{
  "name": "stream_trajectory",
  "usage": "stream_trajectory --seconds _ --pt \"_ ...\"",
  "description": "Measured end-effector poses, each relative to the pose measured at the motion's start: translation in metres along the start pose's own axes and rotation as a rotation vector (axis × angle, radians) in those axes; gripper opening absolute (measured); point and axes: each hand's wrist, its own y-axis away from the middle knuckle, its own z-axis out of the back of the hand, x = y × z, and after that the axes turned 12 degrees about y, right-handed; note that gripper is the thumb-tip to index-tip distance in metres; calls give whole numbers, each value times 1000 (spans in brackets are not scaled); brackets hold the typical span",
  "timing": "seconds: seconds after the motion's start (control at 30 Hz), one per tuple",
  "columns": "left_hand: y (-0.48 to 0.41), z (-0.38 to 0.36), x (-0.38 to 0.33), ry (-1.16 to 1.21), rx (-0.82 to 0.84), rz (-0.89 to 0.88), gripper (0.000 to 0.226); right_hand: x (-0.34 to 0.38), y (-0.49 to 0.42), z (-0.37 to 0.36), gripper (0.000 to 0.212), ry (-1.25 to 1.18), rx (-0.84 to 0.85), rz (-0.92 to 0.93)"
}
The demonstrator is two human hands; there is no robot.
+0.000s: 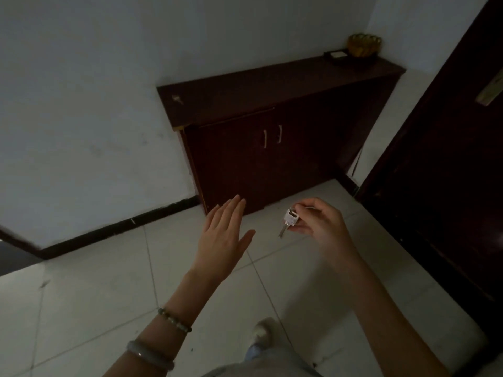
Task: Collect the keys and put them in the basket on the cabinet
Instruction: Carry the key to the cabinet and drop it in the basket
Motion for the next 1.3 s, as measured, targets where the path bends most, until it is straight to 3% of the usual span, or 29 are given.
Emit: stream_trajectory --seconds 0.37,0.97,1.3 --pt "-157 -66 -2 47 63 -75 62 -2 -137 68 18 -4 -87 -33" --pt "-493 -194 -21 151 133 -344 60 23 -404 213 24 66 -409 12" --pt "-612 -260 -44 171 185 -423 59 15 -499 285 23 79 -467 -98"
